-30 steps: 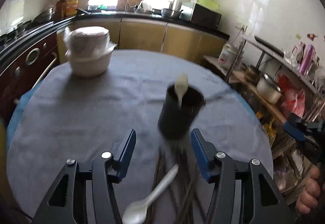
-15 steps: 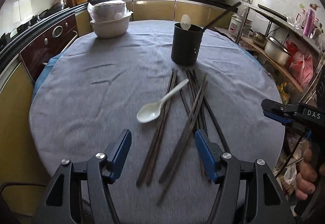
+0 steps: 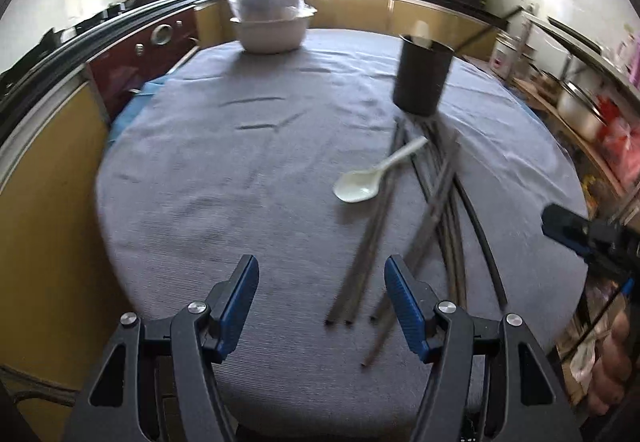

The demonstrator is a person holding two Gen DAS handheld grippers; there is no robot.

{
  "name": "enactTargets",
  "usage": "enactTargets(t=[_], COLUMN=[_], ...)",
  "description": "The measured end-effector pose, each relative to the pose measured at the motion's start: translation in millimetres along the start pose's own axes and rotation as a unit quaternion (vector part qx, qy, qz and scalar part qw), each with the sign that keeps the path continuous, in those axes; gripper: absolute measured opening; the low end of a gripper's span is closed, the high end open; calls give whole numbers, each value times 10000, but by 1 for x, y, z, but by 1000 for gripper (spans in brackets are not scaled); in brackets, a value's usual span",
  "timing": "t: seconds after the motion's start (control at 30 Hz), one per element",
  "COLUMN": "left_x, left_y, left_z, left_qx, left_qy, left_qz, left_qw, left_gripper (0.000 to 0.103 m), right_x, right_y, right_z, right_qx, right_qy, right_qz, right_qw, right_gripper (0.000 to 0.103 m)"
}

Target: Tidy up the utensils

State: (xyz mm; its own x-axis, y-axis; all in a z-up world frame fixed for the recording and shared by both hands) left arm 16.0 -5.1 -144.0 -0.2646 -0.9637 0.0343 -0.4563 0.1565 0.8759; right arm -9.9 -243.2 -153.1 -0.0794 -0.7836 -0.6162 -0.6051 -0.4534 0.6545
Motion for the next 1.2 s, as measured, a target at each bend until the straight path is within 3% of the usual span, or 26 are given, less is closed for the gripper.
enactTargets(t=[0.33,0.6,0.97,1.2], left_x=[35,79,108,110], left_y=[-1,-2,2,8], left_z=[-15,-27,-51,-72], left_qx=[-56,-72,35,261], left_qy=[-392,-750,-464,-507], left_qz=[-338,-414,-464,-648], left_qw=[9986,9963,9978,9963], left_gripper=[66,66,66,66], right_x=[21,40,69,86], right_y=[20,41,73,117], right_z=[4,-3,-18,-18], right_qx=[343,518,523,884], right_qy=[350,259,211,86], right_qz=[272,181,79,225], right_qw=[9984,9982,9984,9958], right_gripper=[32,32,32,32])
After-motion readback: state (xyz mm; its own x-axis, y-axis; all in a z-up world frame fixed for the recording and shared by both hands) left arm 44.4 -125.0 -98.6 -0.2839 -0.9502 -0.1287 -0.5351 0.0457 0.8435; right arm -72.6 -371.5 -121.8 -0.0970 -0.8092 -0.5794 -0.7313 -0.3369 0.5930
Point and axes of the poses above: each gripper's, at about its wrist camera, not at the fingertips, and y roughly against the way its jaws point, x to its right, z to its underside, the point moved 3 cm from there along -y, roughly the way its jaws point, and after that the axes turned 10 degrees about -x, right-handed, at the moved point
